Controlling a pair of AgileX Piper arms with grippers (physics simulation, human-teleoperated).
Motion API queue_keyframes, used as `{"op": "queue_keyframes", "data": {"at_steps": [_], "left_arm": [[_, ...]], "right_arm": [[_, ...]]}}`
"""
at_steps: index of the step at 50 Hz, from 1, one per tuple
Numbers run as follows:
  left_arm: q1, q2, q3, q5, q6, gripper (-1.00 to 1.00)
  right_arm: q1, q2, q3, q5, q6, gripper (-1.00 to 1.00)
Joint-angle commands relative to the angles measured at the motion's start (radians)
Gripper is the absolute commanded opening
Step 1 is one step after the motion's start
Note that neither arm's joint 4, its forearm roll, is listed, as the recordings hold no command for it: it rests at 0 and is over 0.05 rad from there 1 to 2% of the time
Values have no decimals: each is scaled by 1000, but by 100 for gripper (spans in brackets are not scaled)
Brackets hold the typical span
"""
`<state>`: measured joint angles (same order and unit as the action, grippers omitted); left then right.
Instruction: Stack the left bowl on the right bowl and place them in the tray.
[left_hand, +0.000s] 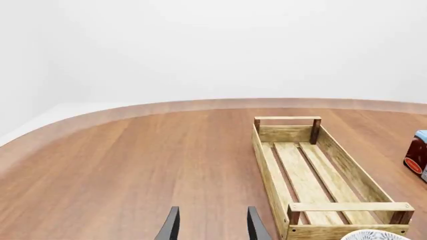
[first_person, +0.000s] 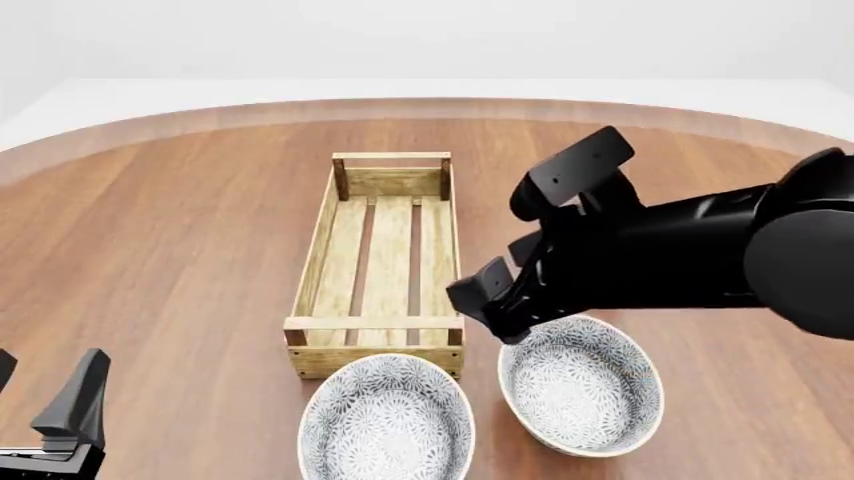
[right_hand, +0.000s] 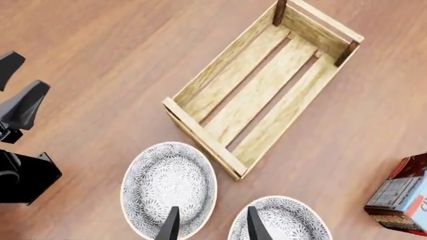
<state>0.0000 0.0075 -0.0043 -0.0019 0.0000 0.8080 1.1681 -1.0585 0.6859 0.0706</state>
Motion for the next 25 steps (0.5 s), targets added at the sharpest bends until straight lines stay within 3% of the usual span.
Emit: {"op": "queue_keyframes", "data": {"at_steps": [1, 25], "left_arm": [[0, 0, 0, 0, 0, 100], [0, 0, 0, 0, 0, 100]], "right_arm": [[36, 58, -34, -9, -7, 100], [57, 111, -22, -55, 21, 100]]}}
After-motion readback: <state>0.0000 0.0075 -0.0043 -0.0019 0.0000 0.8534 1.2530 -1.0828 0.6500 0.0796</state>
